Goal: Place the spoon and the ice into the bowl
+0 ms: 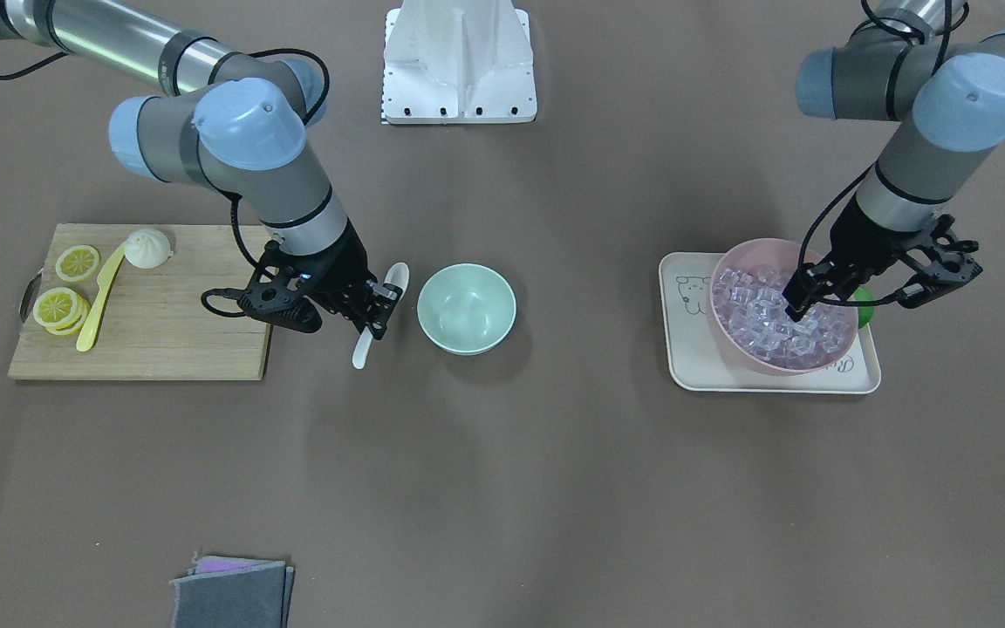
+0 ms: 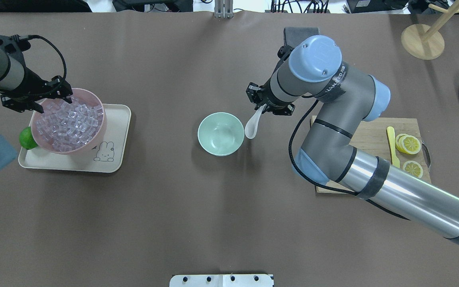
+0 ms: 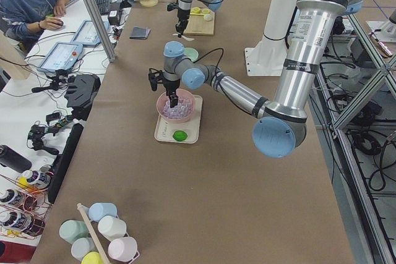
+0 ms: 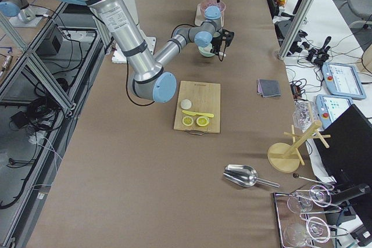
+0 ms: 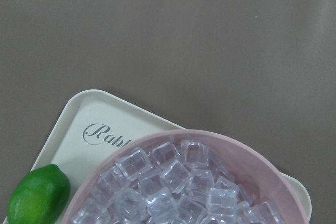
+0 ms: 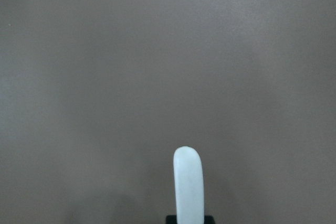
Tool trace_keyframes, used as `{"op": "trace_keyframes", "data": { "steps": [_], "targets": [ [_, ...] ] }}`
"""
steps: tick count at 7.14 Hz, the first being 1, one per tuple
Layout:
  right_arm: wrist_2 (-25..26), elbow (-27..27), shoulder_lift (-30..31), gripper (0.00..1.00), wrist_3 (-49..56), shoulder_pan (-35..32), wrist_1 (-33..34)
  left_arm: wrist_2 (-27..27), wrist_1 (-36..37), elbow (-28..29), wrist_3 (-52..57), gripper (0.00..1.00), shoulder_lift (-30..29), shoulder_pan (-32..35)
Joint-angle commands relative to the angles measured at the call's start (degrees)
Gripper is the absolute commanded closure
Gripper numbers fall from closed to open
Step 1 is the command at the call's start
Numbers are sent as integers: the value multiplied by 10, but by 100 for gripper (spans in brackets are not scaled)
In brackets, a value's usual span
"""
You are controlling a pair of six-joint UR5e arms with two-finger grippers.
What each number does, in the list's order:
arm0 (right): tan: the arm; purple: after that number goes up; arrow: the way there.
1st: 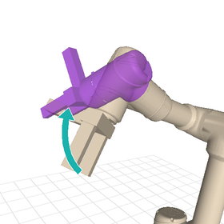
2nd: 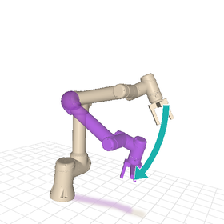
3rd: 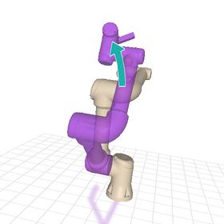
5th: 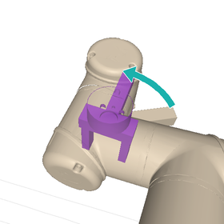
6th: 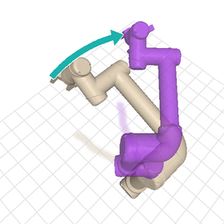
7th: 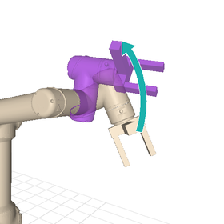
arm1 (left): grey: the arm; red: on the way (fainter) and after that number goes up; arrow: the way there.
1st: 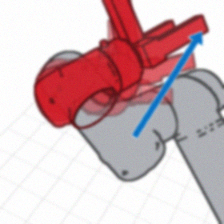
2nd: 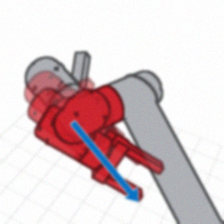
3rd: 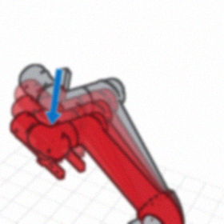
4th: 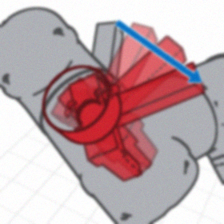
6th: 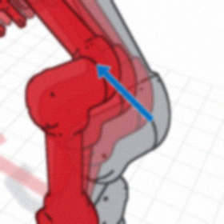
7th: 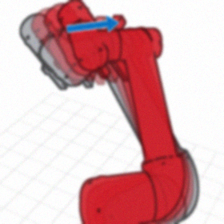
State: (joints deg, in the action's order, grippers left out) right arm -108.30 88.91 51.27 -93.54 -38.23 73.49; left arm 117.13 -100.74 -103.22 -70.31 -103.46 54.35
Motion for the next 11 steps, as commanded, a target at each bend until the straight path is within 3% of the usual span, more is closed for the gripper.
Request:
{"op": "trace_keyframes", "data": {
  "steps": [1, 4, 7, 8, 9, 11],
  "targets": [
    [69, -32, -36, 100, -80, 25, -3, -15, 1, 1, -17, 22, -1, -20],
    [141, -46, -49, 100, -142, 55, -4, -40, 2, 1, -25, 26, 3, -32],
    [172, -52, -59, 100, -177, 68, -4, -64, 26, 2, -25, 27, -1, -35],
    [172, -52, -58, 54, -172, 68, -3, -65, 27, 6, -24, 29, -1, -35],
    [171, -49, -59, 1, -162, 68, -3, -66, 27, 11, -24, 29, -2, -36],
    [161, -41, -56, 0, -139, 61, -2, -66, 27, 17, -24, 29, -2, -37]
  ]
}}
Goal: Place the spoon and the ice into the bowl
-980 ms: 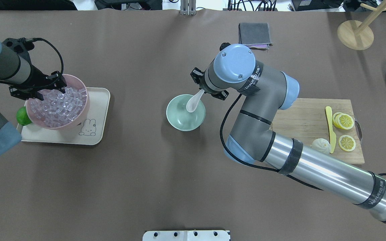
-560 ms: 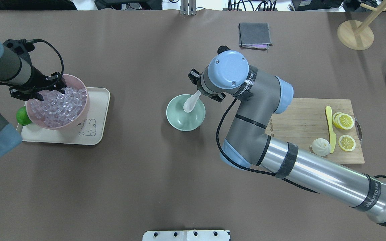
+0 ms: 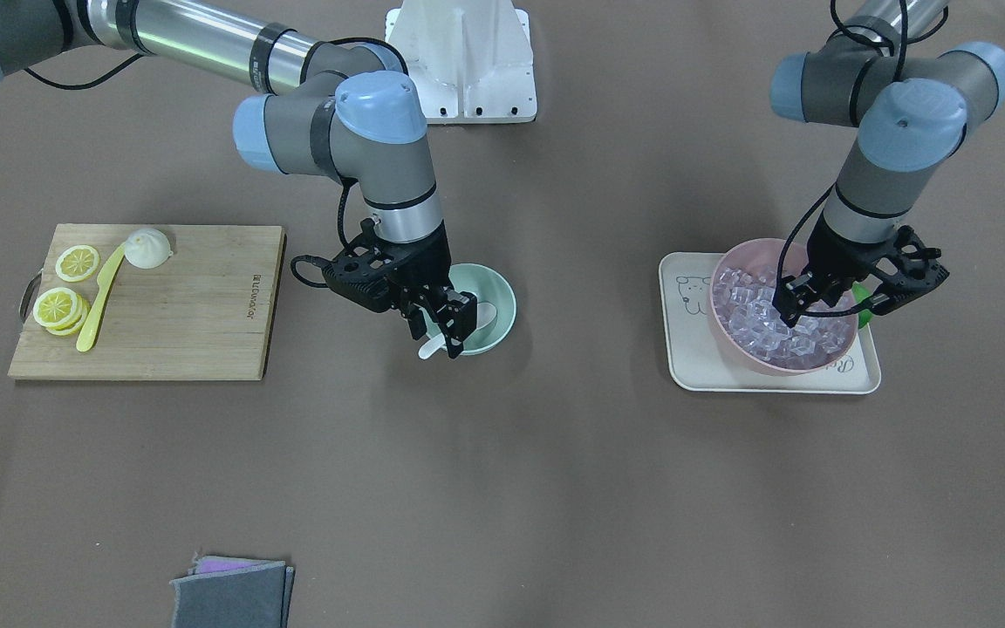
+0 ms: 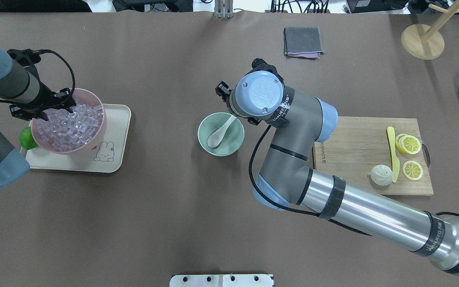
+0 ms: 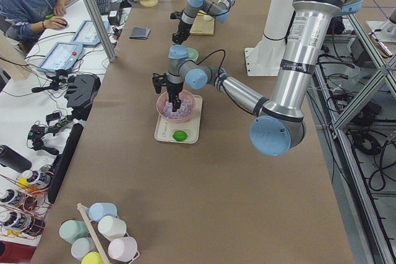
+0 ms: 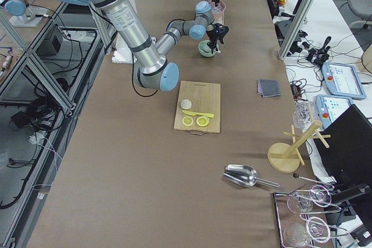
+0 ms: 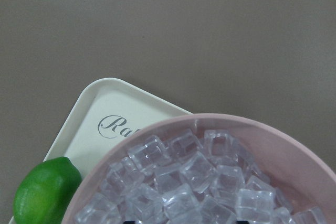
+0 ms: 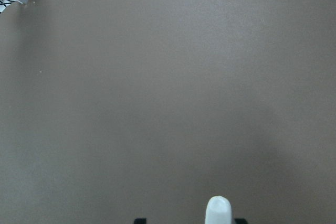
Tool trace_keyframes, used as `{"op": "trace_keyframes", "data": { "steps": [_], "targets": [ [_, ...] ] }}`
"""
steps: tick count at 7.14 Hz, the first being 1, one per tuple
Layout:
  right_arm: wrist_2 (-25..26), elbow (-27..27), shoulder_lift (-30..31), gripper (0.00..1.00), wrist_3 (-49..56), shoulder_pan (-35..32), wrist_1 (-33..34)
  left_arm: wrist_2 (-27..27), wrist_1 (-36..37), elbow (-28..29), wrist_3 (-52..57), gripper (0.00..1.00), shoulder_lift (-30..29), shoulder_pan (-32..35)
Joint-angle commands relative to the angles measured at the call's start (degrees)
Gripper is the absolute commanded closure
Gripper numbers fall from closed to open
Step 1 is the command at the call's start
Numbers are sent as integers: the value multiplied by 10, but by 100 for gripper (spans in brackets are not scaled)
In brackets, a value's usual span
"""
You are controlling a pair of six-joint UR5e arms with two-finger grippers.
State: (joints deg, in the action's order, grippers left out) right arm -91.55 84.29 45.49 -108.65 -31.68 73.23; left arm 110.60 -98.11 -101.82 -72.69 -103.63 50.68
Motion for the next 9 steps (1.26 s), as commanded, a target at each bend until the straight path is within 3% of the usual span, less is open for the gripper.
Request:
{"op": "trace_keyframes", "data": {
  "steps": [1, 4, 5, 6, 7, 9],
  "targets": [
    [-38, 24, 14, 0, 38, -21, 2, -1, 1, 6, 0, 30, -6, -3],
    [-92, 89, 80, 0, 94, -56, 4, -25, 1, 17, 4, 42, -6, -8],
    [-100, 93, 80, 0, 94, -59, 4, -26, 1, 17, 4, 55, -6, -8],
    [-101, 93, 82, 0, 94, -60, 4, -25, 1, 20, 4, 85, -8, -8],
    [-109, 105, 94, 0, 98, -65, 4, -24, 13, 23, 5, 100, -19, -8],
    [-130, 132, 119, 0, 117, -80, 4, -23, 89, 1, 6, 100, -65, -8]
  ]
}}
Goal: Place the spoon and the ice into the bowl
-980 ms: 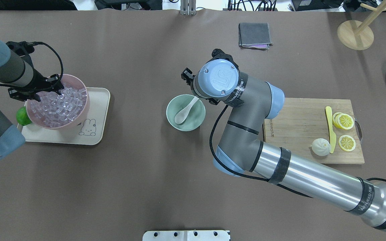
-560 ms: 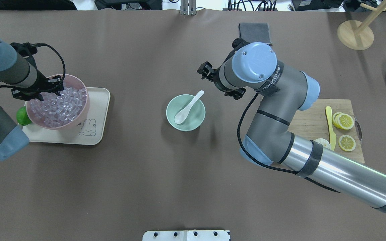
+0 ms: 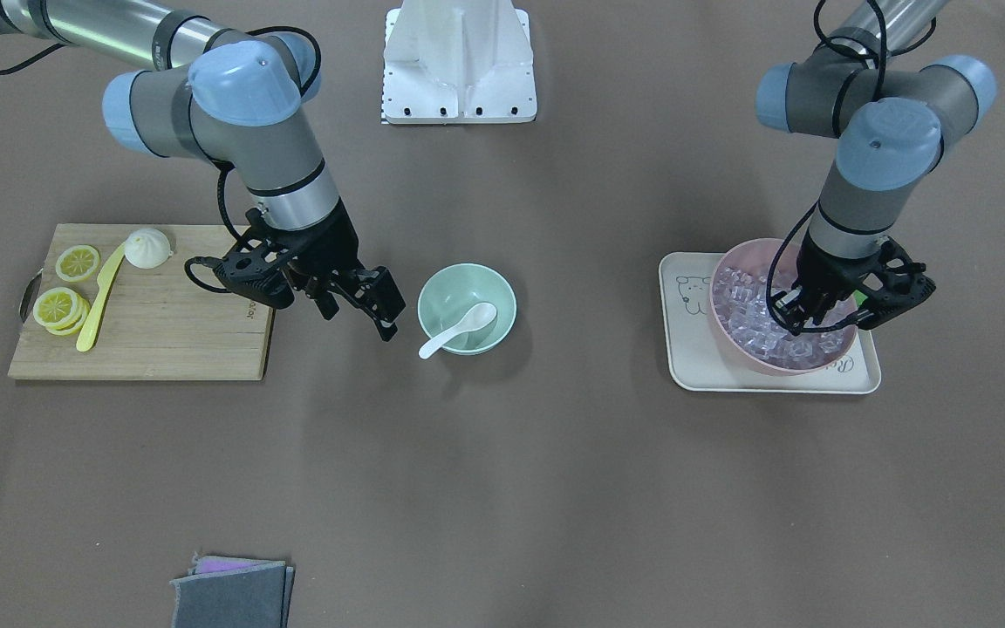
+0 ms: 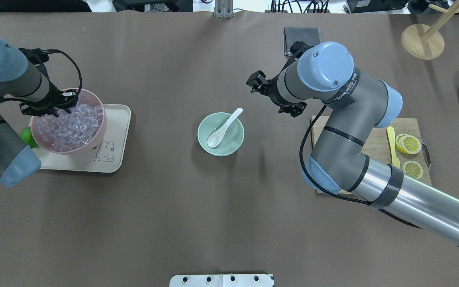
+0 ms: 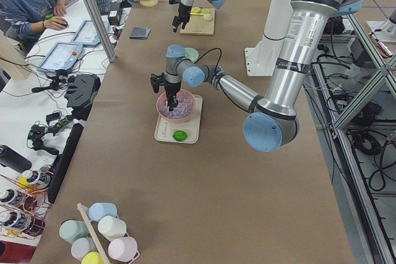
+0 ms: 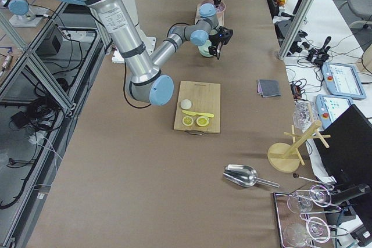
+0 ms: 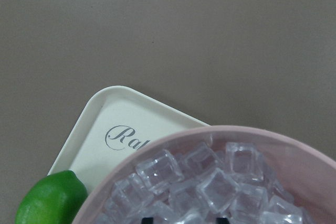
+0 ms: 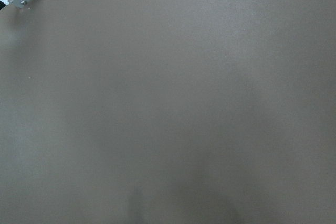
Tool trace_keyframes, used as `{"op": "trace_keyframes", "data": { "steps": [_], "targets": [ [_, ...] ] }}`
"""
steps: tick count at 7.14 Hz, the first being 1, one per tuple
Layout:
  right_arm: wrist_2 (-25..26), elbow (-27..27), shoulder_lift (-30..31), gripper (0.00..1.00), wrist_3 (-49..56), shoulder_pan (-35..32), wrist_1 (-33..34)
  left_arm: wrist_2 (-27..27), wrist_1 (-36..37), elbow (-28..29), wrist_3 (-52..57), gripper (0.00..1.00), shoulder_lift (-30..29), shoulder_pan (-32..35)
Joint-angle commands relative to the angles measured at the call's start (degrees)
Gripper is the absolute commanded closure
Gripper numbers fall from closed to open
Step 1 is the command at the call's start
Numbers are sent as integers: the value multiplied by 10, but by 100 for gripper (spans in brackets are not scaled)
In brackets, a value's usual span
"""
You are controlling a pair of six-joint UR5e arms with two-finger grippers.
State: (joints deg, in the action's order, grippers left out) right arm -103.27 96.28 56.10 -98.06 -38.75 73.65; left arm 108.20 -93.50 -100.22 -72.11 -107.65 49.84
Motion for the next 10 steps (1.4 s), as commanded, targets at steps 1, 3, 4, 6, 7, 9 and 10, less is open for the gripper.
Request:
{"op": "trace_keyframes", "data": {
  "steps": [1, 3, 4, 6, 7, 9, 10],
  "targets": [
    [-18, 13, 14, 0, 16, -16, 0, 1, 79, -49, 0, 100, -30, 1],
    [-59, 74, 92, 0, 81, -53, 1, 4, 121, -75, -6, 100, -96, 0],
    [-84, 103, 143, 0, 138, -82, 1, 10, 126, -74, -11, 100, -128, -19],
    [-99, 115, 217, 0, 264, -124, -1, 14, 122, -34, -59, 100, -210, -83],
    [-108, 114, 235, 0, 322, -147, 1, 12, 117, -8, -85, 100, -253, -113],
    [-124, 111, 270, 0, 392, -185, -3, 10, 45, 42, -102, 100, -282, -153],
    [-145, 113, 282, 0, 411, -205, -5, 10, -21, 77, -108, 80, -284, -160]
  ]
}}
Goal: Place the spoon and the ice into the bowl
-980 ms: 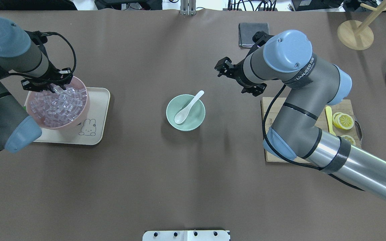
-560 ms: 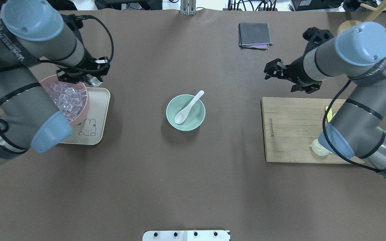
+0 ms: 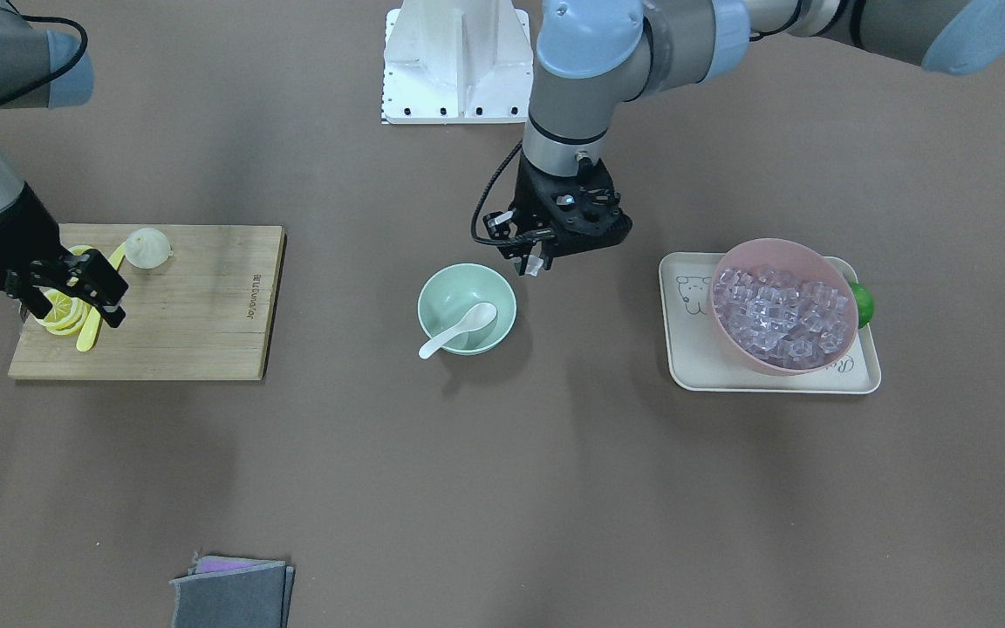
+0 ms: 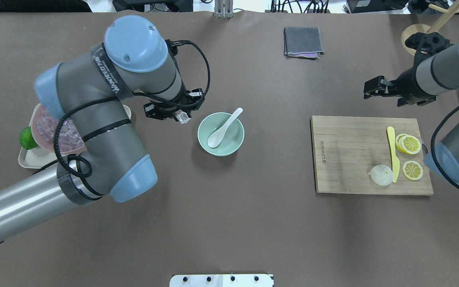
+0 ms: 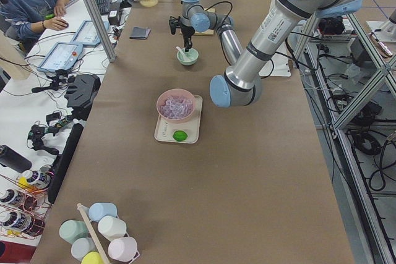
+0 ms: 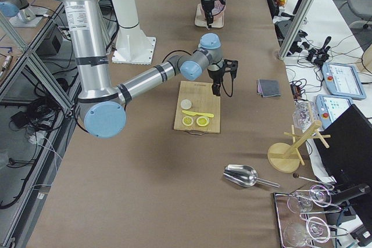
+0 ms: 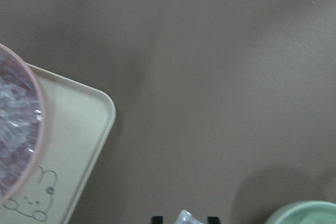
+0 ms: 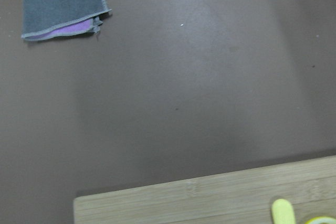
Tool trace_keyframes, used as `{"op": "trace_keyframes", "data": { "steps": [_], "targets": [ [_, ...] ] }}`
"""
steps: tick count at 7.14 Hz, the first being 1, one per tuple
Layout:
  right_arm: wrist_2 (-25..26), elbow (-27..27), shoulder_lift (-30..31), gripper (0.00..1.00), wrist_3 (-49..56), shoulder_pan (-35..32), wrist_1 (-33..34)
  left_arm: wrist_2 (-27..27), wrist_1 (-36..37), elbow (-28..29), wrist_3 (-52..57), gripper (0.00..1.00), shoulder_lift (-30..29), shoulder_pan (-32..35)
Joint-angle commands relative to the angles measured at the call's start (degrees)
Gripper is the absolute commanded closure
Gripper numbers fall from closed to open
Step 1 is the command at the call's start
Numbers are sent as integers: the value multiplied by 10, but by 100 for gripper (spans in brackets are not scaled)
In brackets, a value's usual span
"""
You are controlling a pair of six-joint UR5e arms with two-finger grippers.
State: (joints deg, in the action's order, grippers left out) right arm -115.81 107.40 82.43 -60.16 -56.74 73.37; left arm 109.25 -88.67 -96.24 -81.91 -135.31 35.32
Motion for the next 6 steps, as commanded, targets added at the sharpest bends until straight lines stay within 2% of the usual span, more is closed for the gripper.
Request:
{"op": "trace_keyframes", "data": {
  "steps": [1, 4, 6],
  "targets": [
    [-21, 3, 23, 0, 33, -30, -3, 0, -122, 51, -8, 2, -3, -15],
    [-20, 2, 26, 0, 33, -35, -3, -2, -125, 42, -8, 1, 0, -3],
    [-22, 2, 40, 0, 81, -48, -2, -1, -93, -43, 39, 1, 93, 22]
  ]
}}
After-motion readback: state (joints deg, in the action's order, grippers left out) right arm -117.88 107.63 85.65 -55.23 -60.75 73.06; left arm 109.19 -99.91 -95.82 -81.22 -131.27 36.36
